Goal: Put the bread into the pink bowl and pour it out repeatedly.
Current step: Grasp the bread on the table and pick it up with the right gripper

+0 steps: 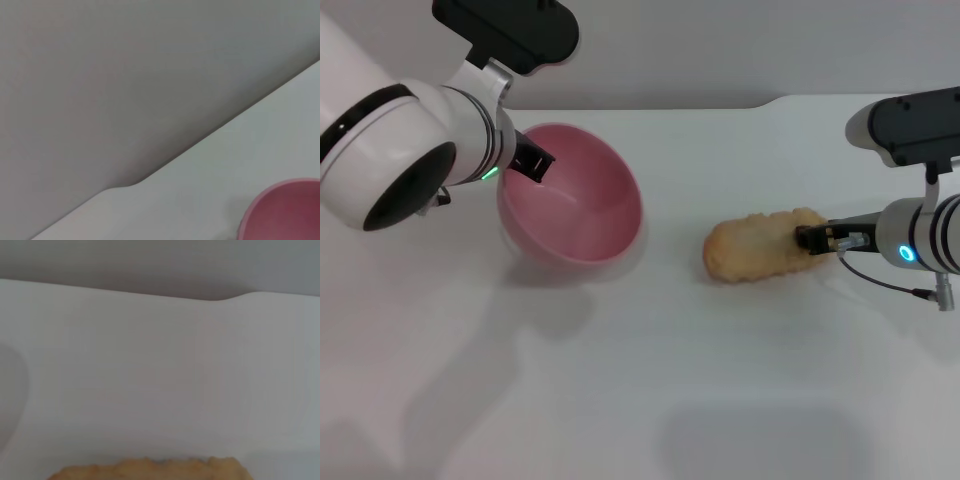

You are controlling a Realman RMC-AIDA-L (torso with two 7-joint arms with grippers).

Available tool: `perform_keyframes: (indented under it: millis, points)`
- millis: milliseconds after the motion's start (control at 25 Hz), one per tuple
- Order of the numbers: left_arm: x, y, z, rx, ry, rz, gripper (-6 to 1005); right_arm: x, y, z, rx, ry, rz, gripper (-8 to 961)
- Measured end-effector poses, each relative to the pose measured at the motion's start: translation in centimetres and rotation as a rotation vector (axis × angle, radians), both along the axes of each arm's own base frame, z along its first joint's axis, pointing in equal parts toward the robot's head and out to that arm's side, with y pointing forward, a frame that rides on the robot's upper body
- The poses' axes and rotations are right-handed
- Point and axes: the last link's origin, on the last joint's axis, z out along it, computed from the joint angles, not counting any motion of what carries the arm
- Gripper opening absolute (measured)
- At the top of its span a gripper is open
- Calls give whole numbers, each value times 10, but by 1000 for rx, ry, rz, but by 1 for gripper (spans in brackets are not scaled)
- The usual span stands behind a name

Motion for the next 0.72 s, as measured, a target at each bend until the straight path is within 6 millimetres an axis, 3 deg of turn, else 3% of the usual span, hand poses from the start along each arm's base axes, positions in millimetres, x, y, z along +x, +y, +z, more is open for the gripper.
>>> perform_keyframes:
  millis: [240, 720]
  points:
    - [1, 0, -1, -7, -1, -3, 78, -13, -6, 12, 35, 29, 39, 343]
    - [2, -1, -1, -11, 1, 3, 79, -47, -13, 43, 90, 14, 139, 259]
